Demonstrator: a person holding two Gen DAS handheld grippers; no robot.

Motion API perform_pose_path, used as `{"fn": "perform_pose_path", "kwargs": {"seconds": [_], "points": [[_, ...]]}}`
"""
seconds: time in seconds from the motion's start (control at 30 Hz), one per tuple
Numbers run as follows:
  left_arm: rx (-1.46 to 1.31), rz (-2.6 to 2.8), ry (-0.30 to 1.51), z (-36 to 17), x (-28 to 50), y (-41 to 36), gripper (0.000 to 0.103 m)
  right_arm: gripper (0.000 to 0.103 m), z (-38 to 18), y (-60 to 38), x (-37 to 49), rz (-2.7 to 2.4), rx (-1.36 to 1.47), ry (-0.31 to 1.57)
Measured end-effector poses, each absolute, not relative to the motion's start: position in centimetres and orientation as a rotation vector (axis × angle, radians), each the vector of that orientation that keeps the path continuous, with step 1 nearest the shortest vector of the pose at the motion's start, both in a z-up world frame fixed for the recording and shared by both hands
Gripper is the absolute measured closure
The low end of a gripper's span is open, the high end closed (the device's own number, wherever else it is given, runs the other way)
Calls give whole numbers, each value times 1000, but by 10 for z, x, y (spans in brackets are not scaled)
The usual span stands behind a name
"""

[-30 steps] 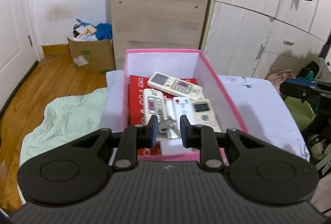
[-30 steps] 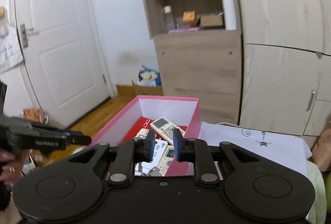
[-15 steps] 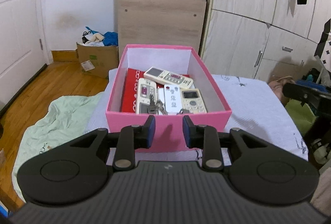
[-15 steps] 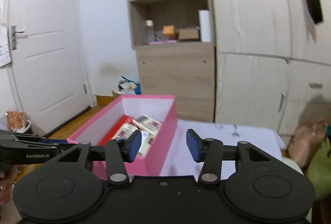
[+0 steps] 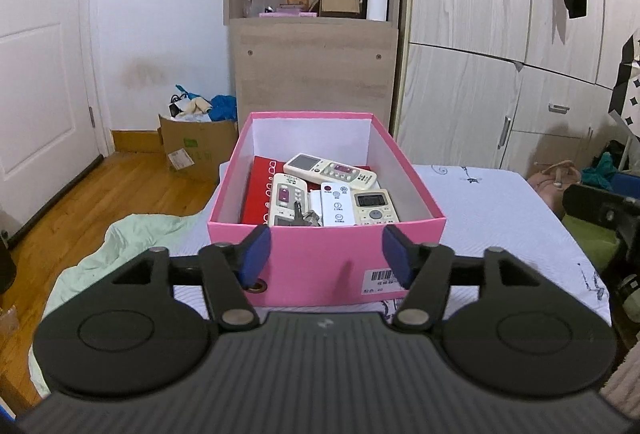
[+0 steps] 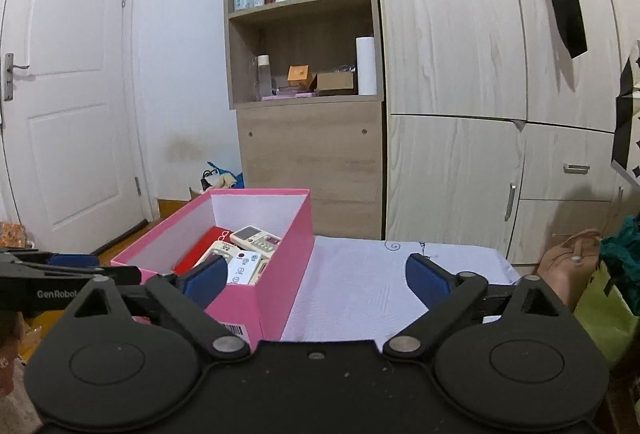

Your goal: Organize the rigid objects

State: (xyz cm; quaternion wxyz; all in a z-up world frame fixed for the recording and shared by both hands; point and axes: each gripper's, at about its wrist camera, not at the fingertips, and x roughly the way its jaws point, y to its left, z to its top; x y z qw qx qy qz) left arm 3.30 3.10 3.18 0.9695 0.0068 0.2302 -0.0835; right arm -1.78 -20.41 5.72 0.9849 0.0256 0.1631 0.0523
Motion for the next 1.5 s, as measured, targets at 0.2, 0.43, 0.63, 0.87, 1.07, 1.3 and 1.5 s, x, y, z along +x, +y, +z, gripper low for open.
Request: {"fn": "perform_pose_path", "kwargs": {"seconds": [0.2,0.43,0.63,0.87,1.07,1.3,1.5], "points": [[12,-171,448,30,28,30,27,2,55,-201,-19,59,32,326],[16,-170,442,29,28,29,14,1,53,-205,-19,21,55,333],[13,-167,444,29,28,29,8,0,49,-200,-20,-9,20,330],[11,-167,434,29,28,28,4,0,49,-199,-21,-12,15,328],[12,-162,431,27,28,27,1,0,49,-199,-21,-16,17,331],[13,-159,437,26,28,27,1,0,49,-201,-21,-17,17,335],[24,-141,462,23,29,25,0,0,48,-201,-20,-22,15,340]]}}
